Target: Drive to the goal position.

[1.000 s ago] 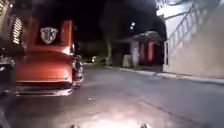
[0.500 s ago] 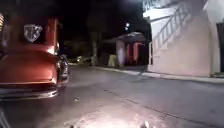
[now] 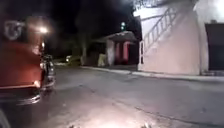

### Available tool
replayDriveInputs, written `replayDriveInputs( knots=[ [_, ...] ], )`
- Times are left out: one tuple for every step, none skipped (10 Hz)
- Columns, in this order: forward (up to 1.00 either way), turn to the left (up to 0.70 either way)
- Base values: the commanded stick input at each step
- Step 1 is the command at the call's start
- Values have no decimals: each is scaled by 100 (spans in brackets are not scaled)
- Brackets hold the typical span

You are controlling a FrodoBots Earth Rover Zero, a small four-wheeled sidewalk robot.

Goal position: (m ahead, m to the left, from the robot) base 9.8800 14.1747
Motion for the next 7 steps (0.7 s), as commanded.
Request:
replayDriveInputs(
  knots=[
    [70, 0],
    [70, 0],
    [70, 0],
    [70, 0],
    [70, 0],
    [70, 0],
    [70, 0]
  ],
)
